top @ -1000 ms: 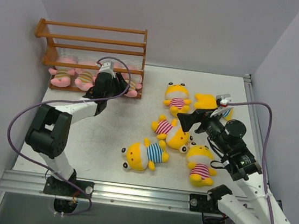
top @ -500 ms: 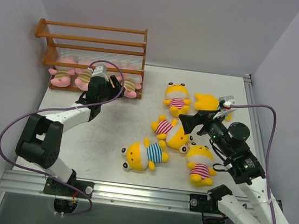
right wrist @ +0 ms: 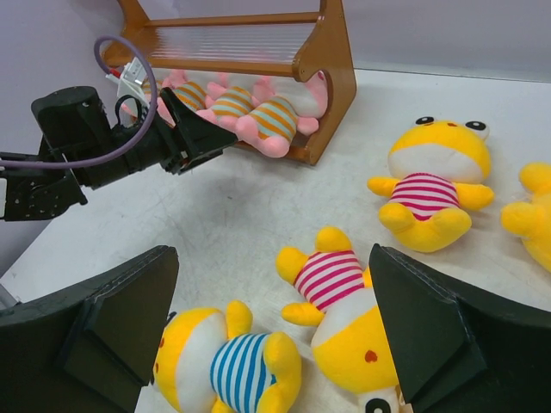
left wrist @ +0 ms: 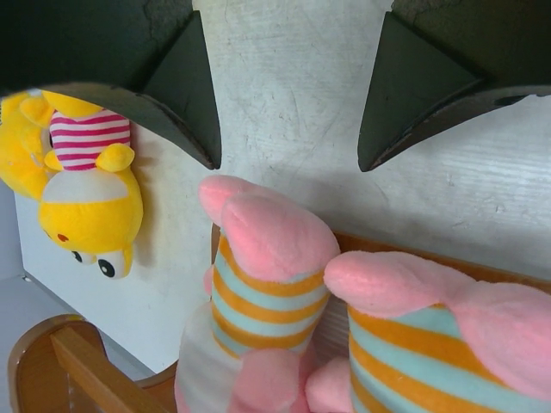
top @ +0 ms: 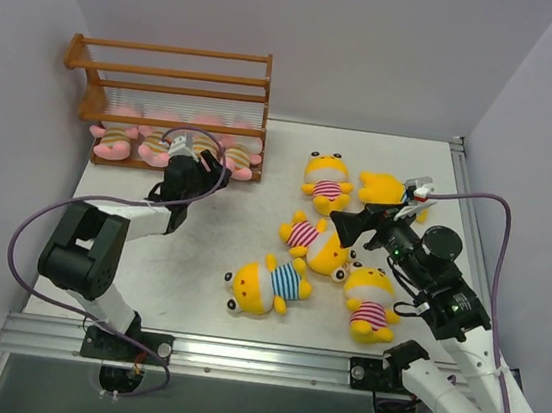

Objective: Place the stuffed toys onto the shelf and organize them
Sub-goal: Place the stuffed toy onto shelf

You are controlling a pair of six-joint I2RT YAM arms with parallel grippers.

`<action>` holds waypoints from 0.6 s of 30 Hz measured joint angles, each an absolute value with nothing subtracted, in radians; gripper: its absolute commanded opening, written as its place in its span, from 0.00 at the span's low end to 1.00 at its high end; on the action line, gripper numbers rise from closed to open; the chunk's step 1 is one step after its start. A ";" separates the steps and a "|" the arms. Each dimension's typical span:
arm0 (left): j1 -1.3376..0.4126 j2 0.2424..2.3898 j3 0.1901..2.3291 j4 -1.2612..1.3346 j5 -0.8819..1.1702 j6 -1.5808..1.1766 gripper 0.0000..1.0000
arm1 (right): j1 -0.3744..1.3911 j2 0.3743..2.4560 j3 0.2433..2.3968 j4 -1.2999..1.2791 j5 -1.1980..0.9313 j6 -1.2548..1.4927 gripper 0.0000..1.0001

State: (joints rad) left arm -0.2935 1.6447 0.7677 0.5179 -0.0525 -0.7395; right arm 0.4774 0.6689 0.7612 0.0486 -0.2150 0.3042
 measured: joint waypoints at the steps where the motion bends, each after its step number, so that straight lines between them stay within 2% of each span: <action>1: -0.292 1.633 0.755 0.520 -0.056 -0.740 0.73 | 0.477 0.669 0.761 0.048 -0.216 0.304 0.99; 7: -0.217 1.452 0.685 0.479 -0.066 -0.740 0.73 | 0.477 0.669 0.761 0.049 -0.225 0.303 0.99; 12: -0.041 1.327 0.685 0.428 -0.056 -0.740 0.73 | 0.477 0.682 0.761 0.058 -0.234 0.294 0.99; 18: 0.163 1.309 0.692 0.358 -0.015 -0.748 0.73 | 0.477 0.714 0.745 0.108 -0.255 0.289 0.99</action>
